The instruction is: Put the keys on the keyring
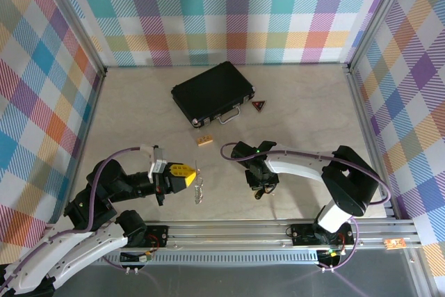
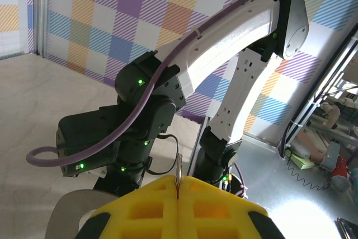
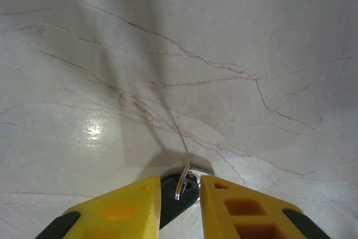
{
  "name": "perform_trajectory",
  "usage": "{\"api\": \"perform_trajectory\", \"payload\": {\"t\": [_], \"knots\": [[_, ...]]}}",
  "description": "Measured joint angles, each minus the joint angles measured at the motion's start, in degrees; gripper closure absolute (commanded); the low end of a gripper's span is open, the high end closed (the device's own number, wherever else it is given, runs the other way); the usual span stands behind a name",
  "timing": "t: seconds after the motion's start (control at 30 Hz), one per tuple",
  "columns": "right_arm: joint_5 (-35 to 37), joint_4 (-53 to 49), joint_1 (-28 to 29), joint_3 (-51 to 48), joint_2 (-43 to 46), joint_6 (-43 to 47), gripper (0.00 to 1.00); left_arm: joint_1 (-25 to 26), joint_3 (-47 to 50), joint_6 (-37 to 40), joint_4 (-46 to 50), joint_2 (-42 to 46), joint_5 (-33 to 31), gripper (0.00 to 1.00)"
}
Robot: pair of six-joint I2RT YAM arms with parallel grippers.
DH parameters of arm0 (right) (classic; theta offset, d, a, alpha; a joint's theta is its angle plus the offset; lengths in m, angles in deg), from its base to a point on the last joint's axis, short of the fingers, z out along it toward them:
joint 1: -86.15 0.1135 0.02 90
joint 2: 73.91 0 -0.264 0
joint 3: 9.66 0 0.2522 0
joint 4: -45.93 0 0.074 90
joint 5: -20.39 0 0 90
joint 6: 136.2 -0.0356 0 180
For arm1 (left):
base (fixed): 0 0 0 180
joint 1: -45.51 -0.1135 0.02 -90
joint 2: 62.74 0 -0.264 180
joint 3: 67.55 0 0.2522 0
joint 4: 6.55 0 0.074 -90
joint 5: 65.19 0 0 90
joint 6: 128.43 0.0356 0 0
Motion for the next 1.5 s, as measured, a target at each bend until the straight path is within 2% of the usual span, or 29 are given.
{"api": "perform_trajectory", "payload": {"t": [0.17,0.83,1.23,1.5], "knots": [[0.0,0.1,0.0,0.0,0.0,0.0,0.81,0.0,0.0,0.3,0.9,0.0,0.0,1.00],[-0.3,0.1,0.0,0.0,-1.7,0.1,0.86,0.0,0.0,0.7,0.9,0.0,0.0,1.00],[0.0,-0.2,0.0,0.0,-1.6,0.3,0.94,0.0,0.0,0.7,0.9,0.2,0.0,1.00],[1.3,-0.9,0.0,-0.7,3.2,0.9,0.97,0.0,0.0,0.8,0.7,-0.8,0.1,1.00]]}}
